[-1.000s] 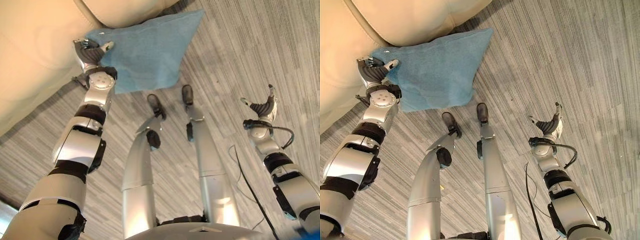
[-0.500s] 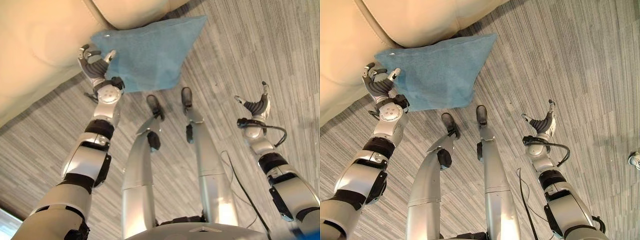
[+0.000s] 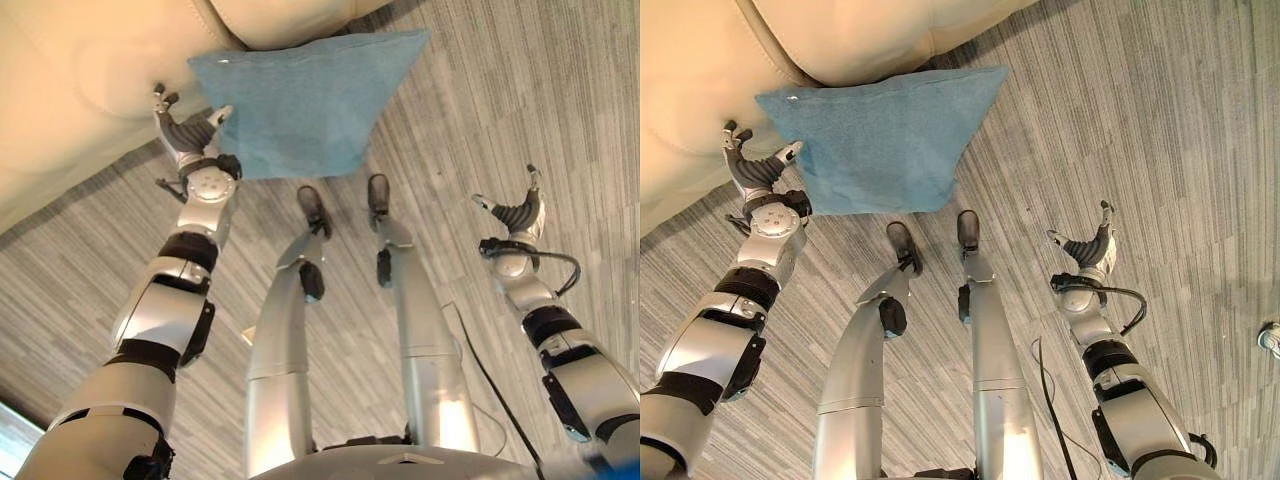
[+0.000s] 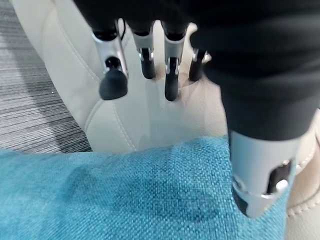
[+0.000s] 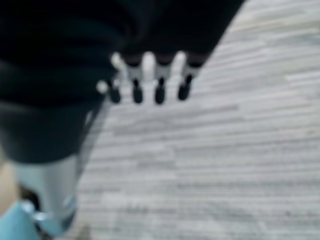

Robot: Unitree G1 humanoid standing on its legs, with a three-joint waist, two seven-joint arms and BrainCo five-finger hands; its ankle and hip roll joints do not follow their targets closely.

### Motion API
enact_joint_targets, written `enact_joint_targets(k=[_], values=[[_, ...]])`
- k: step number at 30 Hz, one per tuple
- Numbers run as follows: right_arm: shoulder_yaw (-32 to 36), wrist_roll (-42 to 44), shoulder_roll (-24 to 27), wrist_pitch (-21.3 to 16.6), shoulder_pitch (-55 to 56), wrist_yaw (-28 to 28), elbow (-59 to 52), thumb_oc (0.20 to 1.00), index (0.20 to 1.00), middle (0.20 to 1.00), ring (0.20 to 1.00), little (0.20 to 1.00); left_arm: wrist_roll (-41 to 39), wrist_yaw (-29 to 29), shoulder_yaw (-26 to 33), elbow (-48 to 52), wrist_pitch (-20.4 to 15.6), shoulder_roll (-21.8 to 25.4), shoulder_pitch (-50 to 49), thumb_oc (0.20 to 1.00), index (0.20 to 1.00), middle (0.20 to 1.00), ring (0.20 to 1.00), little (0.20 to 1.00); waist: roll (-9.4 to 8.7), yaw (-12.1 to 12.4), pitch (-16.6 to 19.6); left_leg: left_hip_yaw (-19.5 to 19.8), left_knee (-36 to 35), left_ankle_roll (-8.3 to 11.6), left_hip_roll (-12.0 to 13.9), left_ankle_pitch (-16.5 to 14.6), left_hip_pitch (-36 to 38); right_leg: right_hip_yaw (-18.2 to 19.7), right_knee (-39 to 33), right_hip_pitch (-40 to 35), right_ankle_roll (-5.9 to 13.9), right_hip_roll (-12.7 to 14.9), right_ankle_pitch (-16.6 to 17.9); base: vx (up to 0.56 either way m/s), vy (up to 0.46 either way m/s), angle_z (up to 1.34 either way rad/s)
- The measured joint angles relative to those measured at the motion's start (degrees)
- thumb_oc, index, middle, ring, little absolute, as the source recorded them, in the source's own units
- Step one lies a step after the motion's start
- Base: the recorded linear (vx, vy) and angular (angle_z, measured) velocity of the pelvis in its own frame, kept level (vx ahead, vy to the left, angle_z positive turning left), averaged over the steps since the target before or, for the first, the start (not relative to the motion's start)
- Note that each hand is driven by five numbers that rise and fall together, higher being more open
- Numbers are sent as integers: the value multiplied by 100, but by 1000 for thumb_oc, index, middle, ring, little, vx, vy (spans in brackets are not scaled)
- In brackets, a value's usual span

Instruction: Pick up all the scattered cushions and arrange them neatly on the sofa.

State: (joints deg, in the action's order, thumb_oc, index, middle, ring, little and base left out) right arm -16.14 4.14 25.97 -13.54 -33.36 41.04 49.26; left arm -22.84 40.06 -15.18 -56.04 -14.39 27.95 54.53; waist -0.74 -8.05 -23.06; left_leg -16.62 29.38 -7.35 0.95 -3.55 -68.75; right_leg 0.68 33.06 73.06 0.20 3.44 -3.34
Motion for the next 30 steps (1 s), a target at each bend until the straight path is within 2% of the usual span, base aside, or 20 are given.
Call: enact_joint_targets(k=[5, 10, 12, 14, 18, 26, 27, 30], values=[[-9, 3, 4, -49, -4, -44, 5, 1000, 1000, 1000, 1000, 1000, -14, -16, -189, 48, -32, -18, 72, 1000, 1000, 1000, 1000, 1000, 1, 44, 0, -8, -36, 41, -15, -10, -82, 14, -49, 79, 39, 8, 13, 0, 0, 0], [-27, -28, -1, -44, 18, -45, -86, 1000, 1000, 1000, 1000, 1000, -26, -103, -185, 438, -225, -176, -77, 1000, 1000, 1000, 1000, 1000, 2, 92, -3, 4, -100, 57, -69, 37, -201, 7, -43, 213, 66, 55, 40, 6, -29, 4], [-48, -55, -21, -45, 16, -47, -123, 1000, 1000, 1000, 1000, 1000, -16, -351, -305, 467, -194, -255, -131, 1000, 1000, 1000, 1000, 1000, -1, 97, -6, 9, -133, 12, -89, 78, -201, 4, -53, 216, 64, 71, 56, -6, -45, 4], [-86, -107, -27, -50, -1, -47, -169, 1000, 1000, 1000, 1000, 1000, 10, -662, -685, 461, -91, -520, -132, 1000, 1000, 1000, 1000, 1000, -4, 50, -9, 10, -149, -11, -100, 92, -202, 3, -107, 190, 83, 81, 70, -19, -60, 0], [-134, -163, -27, -63, -13, -38, -294, 1000, 1000, 1000, 1000, 1000, 260, -638, -768, 454, -87, -707, -16, 1000, 1000, 1000, 1000, 1000, -14, -37, -14, 34, -152, -12, -111, 92, -200, -1, -105, 169, 87, 86, 70, -12, -52, -1], [-182, -274, -11, -66, -13, -17, -349, 1000, 1000, 1000, 1000, 1000, 491, -566, -811, 323, 17, -681, 170, 1000, 1000, 1000, 1000, 1000, -16, -68, -15, 83, -127, -12, -102, 94, -207, -11, -101, 174, 81, 67, 65, -9, -42, 0], [-241, -280, -5, -80, -12, 4, -349, 1000, 1000, 1000, 1000, 1000, 591, -498, -845, 170, 40, -682, 299, 200, 200, 200, 200, 200, -16, -78, -15, 112, -101, -12, -102, 93, -236, -33, -90, 186, 77, 68, 62, 2, -48, 5], [-254, -316, -18, -148, -5, 17, -339, 1000, 1000, 1000, 1000, 1000, 649, -342, -829, 77, 56, -625, 429, 200, 200, 200, 200, 200, -18, -88, -15, 127, -113, -11, -111, 95, -256, -54, -99, 202, 76, 75, 62, -3, -8, 1]])
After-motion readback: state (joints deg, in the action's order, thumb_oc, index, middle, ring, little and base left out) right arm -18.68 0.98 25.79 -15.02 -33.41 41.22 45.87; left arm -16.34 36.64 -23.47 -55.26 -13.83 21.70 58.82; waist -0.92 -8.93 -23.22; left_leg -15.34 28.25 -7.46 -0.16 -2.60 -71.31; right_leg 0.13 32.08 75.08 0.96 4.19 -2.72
